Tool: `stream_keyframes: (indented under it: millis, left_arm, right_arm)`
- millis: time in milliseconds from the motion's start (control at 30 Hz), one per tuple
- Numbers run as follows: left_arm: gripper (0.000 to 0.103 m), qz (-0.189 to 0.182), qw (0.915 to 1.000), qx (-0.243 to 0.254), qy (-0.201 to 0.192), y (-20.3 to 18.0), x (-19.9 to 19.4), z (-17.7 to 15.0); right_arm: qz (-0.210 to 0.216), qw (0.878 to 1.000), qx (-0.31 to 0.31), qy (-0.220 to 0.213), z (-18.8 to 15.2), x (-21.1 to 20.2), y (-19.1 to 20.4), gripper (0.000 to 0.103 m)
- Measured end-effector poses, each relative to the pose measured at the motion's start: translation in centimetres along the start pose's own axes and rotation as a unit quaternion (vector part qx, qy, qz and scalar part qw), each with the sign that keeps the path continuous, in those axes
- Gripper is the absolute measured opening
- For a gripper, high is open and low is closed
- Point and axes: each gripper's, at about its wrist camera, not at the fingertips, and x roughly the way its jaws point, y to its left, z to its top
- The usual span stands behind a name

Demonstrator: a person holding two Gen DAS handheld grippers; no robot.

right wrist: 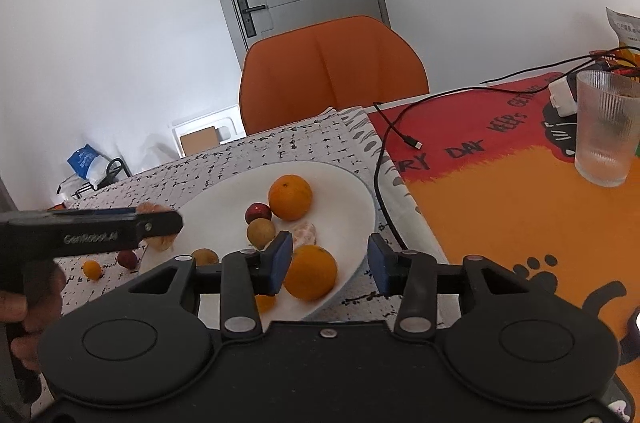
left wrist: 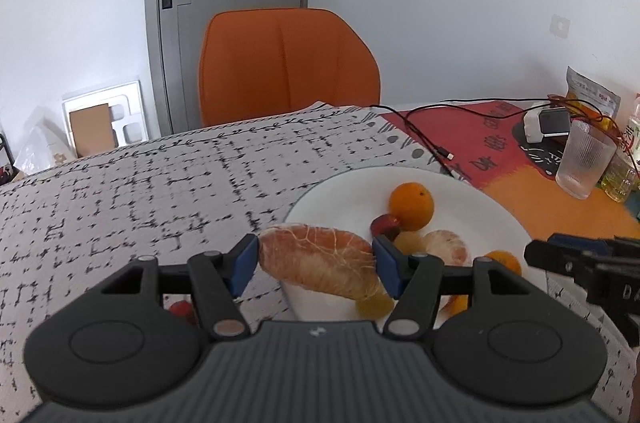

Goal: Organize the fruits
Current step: 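Carry the pomelo and orange over the bowl and open both tools, then move both open tools back to the last mandarin and red plum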

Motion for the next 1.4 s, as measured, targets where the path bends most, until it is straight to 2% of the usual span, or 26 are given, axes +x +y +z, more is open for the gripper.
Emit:
stream_keyframes:
  millis: [200, 267, 333, 867, 1000, 1167, 1267, 1400]
  left_arm:
    - [0.065, -0.002, 1.0000, 0.002, -0.003, -0.7, -0.2, 0.5]
    - [0.076, 0.001, 1.0000, 0.001, -0.004, -0.6, -0.5, 0.5]
    - [0.079, 0.008, 0.9999, 0.003, -0.012, -0.5, -0.9, 0.5]
    - [0.081, 0.053, 0.9982, -0.025, -0.013, 3.7, -4.6, -1.2]
    - [0.081, 0.065, 0.9969, -0.041, -0.018, 5.4, -5.7, -1.7]
    - [0.087, 0.084, 0.9945, -0.058, -0.022, 7.5, -6.9, -2.2]
    - [0.088, 0.089, 0.9935, -0.069, -0.021, 8.6, -7.3, -2.8]
    - [0.088, 0.088, 0.9928, -0.077, -0.026, 9.8, -7.9, -3.3]
  right_arm:
    - [0.005, 1.000, 0.009, -0.006, 0.0, -0.7, -0.5, 0.045]
    - [0.009, 1.000, 0.009, -0.007, -0.1, -0.7, -0.4, 0.046]
    - [0.013, 1.000, 0.007, -0.007, -0.2, -0.6, -0.2, 0.046]
    - [0.038, 0.999, -0.013, -0.008, 0.0, -1.0, 2.9, 0.054]
    - [0.048, 0.999, -0.020, -0.006, 0.0, -0.9, 4.3, 0.063]
    - [0.060, 0.998, -0.034, -0.003, 0.0, -0.6, 6.3, 0.065]
    - [0.068, 0.997, -0.042, -0.002, -0.1, -0.4, 7.5, 0.072]
    - [0.077, 0.996, -0.051, 0.002, -0.1, -0.1, 8.8, 0.075]
